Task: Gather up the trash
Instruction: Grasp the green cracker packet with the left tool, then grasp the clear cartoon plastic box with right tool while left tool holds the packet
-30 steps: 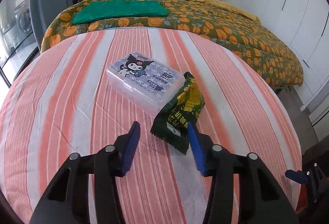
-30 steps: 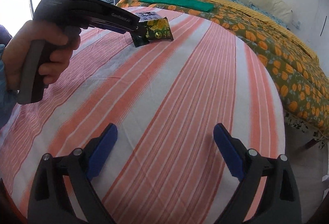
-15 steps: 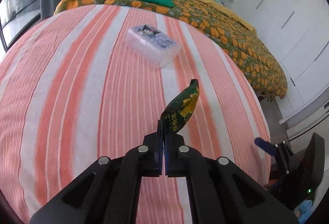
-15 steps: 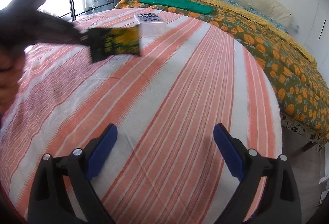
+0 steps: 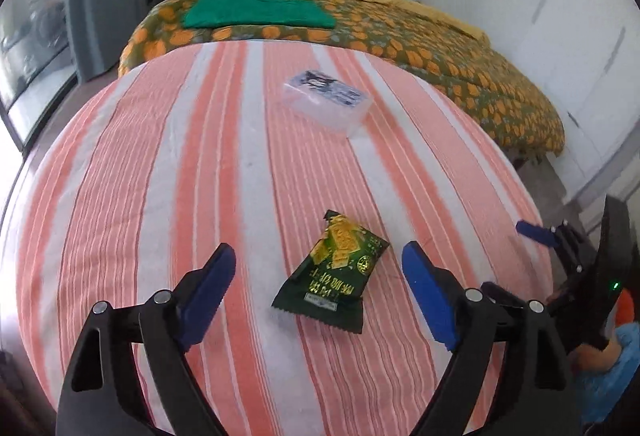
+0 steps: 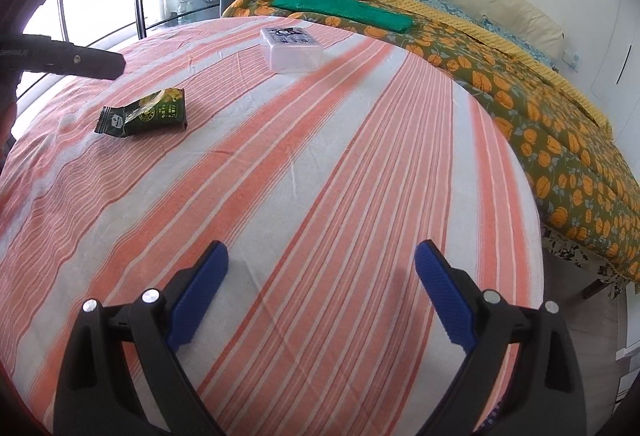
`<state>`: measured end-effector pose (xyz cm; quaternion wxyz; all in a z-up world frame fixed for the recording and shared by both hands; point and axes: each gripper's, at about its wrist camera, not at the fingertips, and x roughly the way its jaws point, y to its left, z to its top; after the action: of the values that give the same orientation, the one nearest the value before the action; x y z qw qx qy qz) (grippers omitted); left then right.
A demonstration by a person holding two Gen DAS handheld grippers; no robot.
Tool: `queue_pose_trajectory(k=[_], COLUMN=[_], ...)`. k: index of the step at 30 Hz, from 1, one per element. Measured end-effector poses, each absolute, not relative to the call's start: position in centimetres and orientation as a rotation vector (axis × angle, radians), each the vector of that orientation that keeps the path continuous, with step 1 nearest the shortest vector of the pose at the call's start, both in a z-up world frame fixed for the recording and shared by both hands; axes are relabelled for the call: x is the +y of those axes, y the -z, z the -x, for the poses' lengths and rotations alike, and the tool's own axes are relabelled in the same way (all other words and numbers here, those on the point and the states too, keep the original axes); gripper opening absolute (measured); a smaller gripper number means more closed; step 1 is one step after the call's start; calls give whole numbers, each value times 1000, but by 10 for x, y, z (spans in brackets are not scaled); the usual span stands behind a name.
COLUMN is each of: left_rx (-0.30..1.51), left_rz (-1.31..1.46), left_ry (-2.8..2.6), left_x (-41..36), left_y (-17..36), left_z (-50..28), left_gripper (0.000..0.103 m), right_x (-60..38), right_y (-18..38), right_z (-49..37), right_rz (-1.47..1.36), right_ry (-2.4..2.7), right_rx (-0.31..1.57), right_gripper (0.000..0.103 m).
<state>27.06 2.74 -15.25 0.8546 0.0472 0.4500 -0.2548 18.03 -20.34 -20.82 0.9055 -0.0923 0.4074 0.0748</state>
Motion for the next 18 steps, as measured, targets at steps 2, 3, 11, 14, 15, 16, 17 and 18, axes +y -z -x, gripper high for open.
queue_pose_trajectory(k=[2, 3, 11, 14, 15, 16, 17, 18], left_rx=[955, 961, 1010, 985, 986, 984, 981, 981], left_rz=[-255, -319, -386, -315, -275, -235, -208, -191], left_ry=[604, 619, 610, 474, 438, 406, 378, 362], left_x=[3, -6, -18, 0, 8, 17, 24, 29], left_y=[159, 165, 190, 187, 186, 186, 186, 186], left_z=[-273, -274, -285, -291, -294, -296, -296, -296], left_gripper=[85, 84, 38, 36, 36, 36, 36, 37], right_x=[-204, -204, -204, -204, -204, -204, -204, -204], right_y=[208, 208, 208, 208, 208, 208, 208, 208], right_z=[-181, -181, -180, -180, -180, -180, -180, -180], right_rz=[186, 184, 183, 181, 180, 181, 183, 183], right_ry=[-155, -156, -149, -149, -149, -149, -148, -148], right_rx=[844, 845, 841, 841, 842, 841, 841, 841], right_gripper=[91, 91, 91, 91, 91, 91, 91, 91])
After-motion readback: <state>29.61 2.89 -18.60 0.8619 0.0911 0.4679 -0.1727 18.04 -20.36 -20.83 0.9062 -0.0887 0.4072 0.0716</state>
